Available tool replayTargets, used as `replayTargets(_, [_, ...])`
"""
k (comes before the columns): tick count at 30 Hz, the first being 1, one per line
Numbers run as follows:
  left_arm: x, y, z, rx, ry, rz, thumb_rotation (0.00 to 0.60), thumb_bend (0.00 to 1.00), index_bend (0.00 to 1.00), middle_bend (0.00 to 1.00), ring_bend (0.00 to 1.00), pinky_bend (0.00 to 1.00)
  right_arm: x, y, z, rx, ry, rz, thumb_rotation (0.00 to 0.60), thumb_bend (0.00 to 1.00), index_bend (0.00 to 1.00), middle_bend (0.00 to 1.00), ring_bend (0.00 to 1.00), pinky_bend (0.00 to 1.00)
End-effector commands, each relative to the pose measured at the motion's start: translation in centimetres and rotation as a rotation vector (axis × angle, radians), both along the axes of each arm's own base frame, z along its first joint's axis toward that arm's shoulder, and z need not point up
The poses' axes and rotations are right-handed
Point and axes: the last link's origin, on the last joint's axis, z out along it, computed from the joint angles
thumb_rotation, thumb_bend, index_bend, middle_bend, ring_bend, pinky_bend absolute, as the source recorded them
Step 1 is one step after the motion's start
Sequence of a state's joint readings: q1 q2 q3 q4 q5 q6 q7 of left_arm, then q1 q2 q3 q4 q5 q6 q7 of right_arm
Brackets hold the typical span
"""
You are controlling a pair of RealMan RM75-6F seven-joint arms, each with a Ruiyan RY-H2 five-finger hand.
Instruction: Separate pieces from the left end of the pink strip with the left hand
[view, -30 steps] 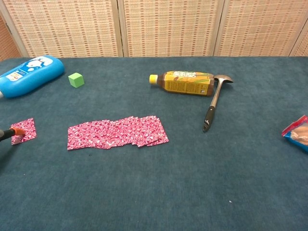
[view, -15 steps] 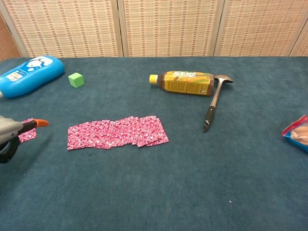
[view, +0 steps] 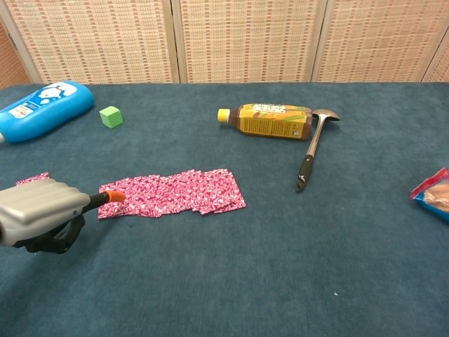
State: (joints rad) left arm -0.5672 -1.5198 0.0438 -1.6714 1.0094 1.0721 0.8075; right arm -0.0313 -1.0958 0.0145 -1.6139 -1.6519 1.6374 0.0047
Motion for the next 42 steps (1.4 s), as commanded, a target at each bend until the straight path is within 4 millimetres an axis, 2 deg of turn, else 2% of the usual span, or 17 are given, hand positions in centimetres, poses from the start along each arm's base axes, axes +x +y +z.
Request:
replayTargets(1, [0.6,0.3,-0.2,0.004,0.002,-0.003,0.6,0.94,0.0,0.73,0.67,0.65,0.0,0.0,0.0,0.0,0.0,0.0,0.6,0.06,0.0,0.0,0.0,0.21])
replayTargets(19, [-1.0,0.8,-0.1,0.018,0.098,0.098,0.6,0.94,0.0,0.73,0.67,0.65,0.0,0.1,0.0,0.007,-0.001,0.001,0.6,0.06,0.0,0.0,0.0,0.21])
replayTargets(29, [-2.3,1.1,1.1,0.072,0.15,0.173,0.6,0.94,0.01,0.73,0.67,0.66,0.0,0.1,-0.1,0.011,0.0,-0.001,0.6,0.06,0.0,0.0,0.0,0.21])
replayTargets(42, [-4.8,1.9,2.9,0.118,0.185,0.26,0.6,0.94,0.05,0.73,0.67,0.66,0.0,0.1,0.0,0.002,-0.006,-0.002,0.6,0.06,0.0,0.0,0.0,0.21])
